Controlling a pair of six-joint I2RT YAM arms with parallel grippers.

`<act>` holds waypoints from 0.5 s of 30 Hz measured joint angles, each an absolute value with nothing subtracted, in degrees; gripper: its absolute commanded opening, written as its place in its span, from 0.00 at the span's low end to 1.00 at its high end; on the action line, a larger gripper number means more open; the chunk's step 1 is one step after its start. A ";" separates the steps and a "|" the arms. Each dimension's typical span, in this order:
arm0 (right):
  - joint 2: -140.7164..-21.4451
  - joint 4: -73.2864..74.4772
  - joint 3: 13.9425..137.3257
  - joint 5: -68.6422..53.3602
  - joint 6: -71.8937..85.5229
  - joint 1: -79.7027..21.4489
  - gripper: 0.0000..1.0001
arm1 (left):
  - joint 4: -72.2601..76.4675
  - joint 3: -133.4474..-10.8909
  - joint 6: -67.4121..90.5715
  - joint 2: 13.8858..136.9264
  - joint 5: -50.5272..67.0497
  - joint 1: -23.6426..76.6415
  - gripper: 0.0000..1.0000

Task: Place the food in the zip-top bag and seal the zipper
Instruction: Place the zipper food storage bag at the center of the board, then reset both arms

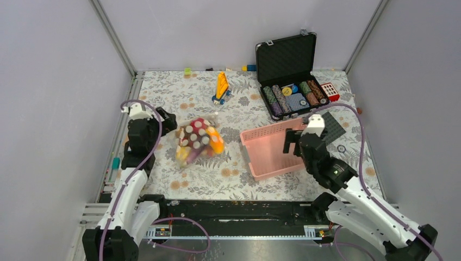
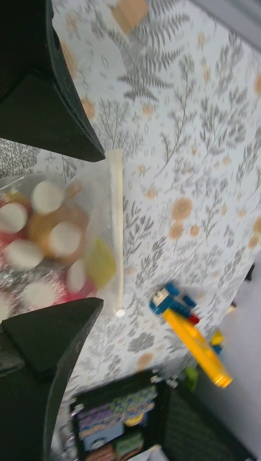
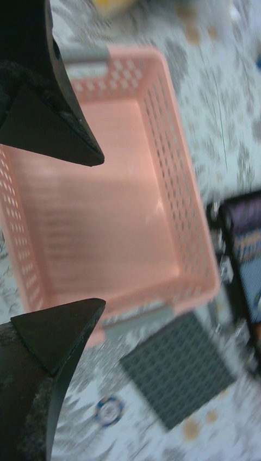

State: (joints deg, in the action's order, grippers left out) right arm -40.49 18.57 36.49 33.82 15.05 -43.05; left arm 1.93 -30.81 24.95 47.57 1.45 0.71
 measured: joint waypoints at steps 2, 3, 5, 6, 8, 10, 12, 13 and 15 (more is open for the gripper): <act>-39.88 22.37 36.49 34.33 18.11 -37.36 1.00 | -0.60 -31.77 26.33 46.76 -2.83 0.64 0.99; -39.40 24.45 36.53 34.72 19.68 -34.61 1.00 | -1.63 -31.92 27.24 46.02 -4.45 0.64 0.99; -38.59 28.01 36.73 35.16 21.96 -30.94 1.00 | -4.32 -32.34 29.19 44.29 -7.25 0.64 0.99; -38.26 30.35 37.08 35.29 23.27 -28.99 1.00 | -6.61 -32.86 30.46 43.31 -8.71 0.64 0.99; -37.76 33.87 37.85 35.88 25.23 -26.33 1.00 | -11.27 -34.59 32.56 42.13 -10.61 0.64 0.99; -36.91 36.21 38.37 36.69 26.52 -25.19 1.00 | -15.53 -36.60 34.50 41.52 -11.49 0.64 0.99; -35.33 37.89 38.65 36.88 27.31 -25.02 1.00 | -18.59 -37.78 35.99 40.73 -11.44 0.64 0.99; -34.44 38.41 38.72 36.88 27.51 -25.02 1.00 | -19.68 -37.89 36.53 40.16 -11.14 0.64 0.99; -32.23 38.81 38.72 36.88 27.55 -24.99 1.00 | -22.11 -37.89 37.47 38.96 -10.37 0.64 0.99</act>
